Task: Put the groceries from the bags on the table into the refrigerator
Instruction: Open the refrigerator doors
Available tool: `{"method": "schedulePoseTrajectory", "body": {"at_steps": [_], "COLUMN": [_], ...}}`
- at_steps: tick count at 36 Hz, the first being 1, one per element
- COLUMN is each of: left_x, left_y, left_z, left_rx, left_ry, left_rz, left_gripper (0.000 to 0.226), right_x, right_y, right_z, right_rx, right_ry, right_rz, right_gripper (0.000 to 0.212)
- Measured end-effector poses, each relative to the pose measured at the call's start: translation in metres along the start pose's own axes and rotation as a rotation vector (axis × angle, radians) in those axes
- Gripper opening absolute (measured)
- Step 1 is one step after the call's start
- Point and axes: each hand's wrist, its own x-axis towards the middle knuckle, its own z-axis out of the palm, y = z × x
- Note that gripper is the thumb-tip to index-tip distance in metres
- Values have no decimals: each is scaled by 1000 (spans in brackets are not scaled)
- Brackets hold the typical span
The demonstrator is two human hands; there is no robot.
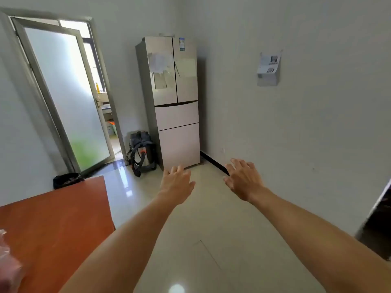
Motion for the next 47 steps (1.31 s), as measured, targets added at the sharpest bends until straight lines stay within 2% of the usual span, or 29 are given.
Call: {"method": "schedulePoseTrajectory", "body": {"at_steps": [16, 25, 38, 47], "left_x": [180, 293, 513, 651], "left_y": [-24, -79, -194, -239], "left_z": [80, 133, 177, 247], "left_rx": [1, -13, -5, 13], "left_ry": [-27, -37, -35, -60], "left_rz": [-60, -102, -58, -29], "left_gripper": [43, 41, 39, 39], "right_x": [199, 327, 563, 709], "right_y": [65, 56, 53, 75], "right_z": [89, 152, 208, 274], "right_rx": [-1, 1, 55, 51], "right_ry": [-16, -27, -6, -11], "right_rz": [-77, -149, -111, -110], "right_gripper": [51, 51, 51, 48]}}
